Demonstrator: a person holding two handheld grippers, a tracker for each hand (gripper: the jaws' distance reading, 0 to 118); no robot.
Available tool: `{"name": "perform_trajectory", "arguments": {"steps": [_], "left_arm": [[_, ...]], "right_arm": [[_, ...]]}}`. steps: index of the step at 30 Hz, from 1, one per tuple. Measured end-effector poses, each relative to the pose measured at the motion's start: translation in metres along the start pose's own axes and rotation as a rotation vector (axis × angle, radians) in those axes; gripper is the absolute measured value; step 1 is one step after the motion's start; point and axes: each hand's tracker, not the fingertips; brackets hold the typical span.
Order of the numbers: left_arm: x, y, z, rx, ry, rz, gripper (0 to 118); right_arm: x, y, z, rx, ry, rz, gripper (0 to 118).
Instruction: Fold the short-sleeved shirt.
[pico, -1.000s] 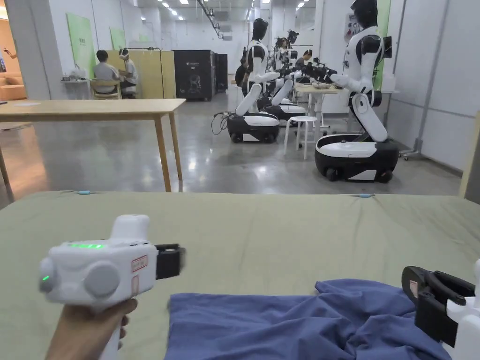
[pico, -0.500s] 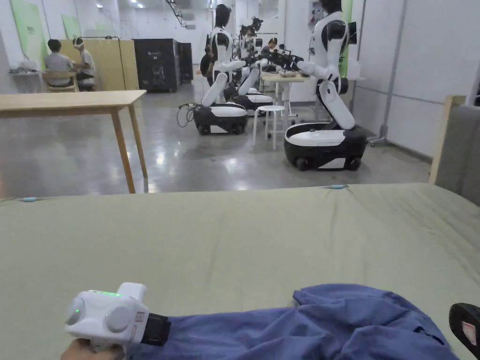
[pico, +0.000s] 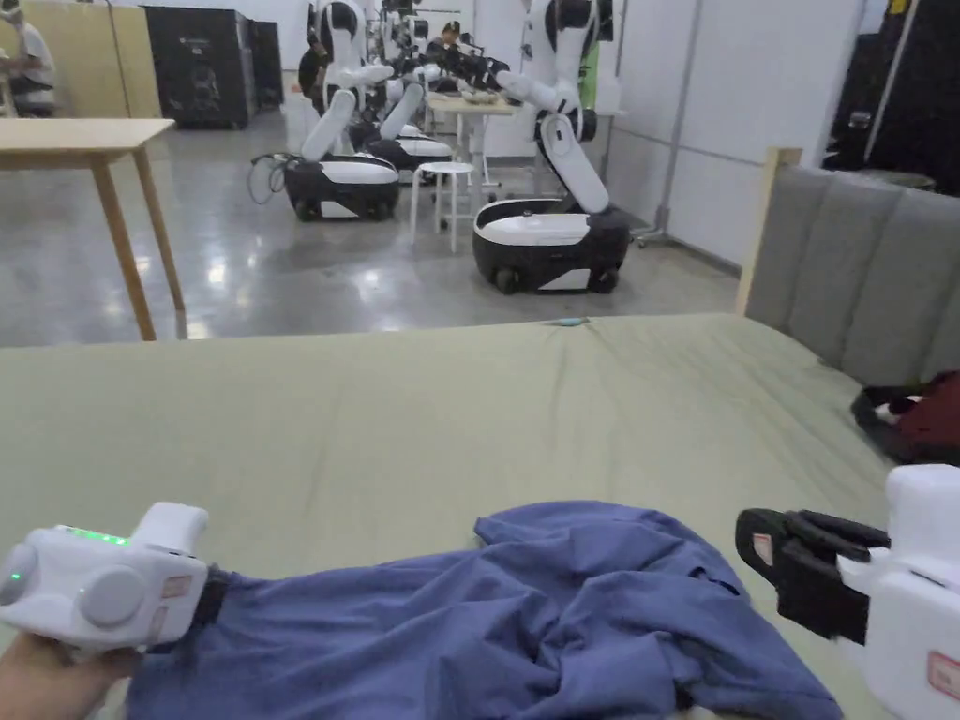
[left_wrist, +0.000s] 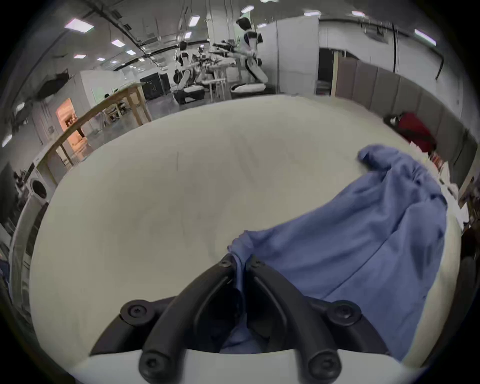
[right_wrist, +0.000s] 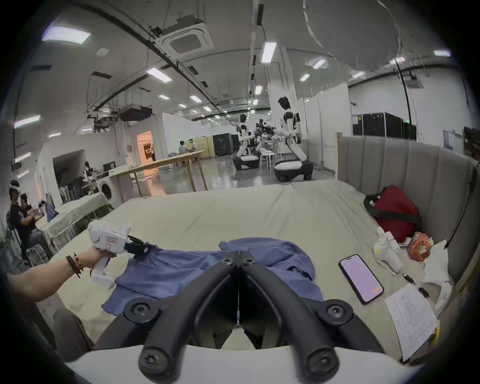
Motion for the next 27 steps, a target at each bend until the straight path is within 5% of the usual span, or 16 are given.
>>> {"name": "perform_trajectory", "arguments": {"steps": [1, 2, 3, 8, 13, 19, 21, 22, 27], "left_arm": [[-0.002, 0.004, 0.006, -0.001, 0.000, 0.002, 4], [-0.001, 0.008, 0.014, 0.011, 0.002, -0.002, 4], [-0.002, 0.011, 0.018, 0.019, 0.005, -0.009, 4], [0.013, 0.014, 0.039, 0.027, -0.044, 0.029, 4], [0.029, 0.015, 0.045, 0.026, -0.056, 0.031, 4], [0.033, 0.016, 0.043, 0.003, -0.036, -0.011, 4], [0.034, 0.015, 0.044, -0.001, -0.037, -0.005, 4], [0.031, 0.015, 0.042, 0.000, -0.038, 0.000, 4], [0.032, 0.010, 0.047, 0.018, -0.044, 0.030, 4]], "right_arm": [[0.017, 0.004, -0.009, -0.057, 0.021, -0.009, 54], [0.036, 0.004, -0.019, -0.093, 0.036, -0.023, 107], [0.051, 0.001, -0.029, -0.132, 0.041, -0.034, 118], [0.125, -0.044, -0.080, -0.348, -0.010, -0.124, 118], [0.153, -0.098, -0.127, -0.610, -0.099, -0.079, 117], [0.136, -0.113, -0.150, -0.626, -0.130, 0.063, 83], [0.124, -0.108, -0.136, -0.578, -0.105, 0.101, 21], [0.121, -0.107, -0.135, -0.564, -0.068, 0.099, 4], [0.112, -0.106, -0.135, -0.580, -0.083, 0.111, 4]]}}
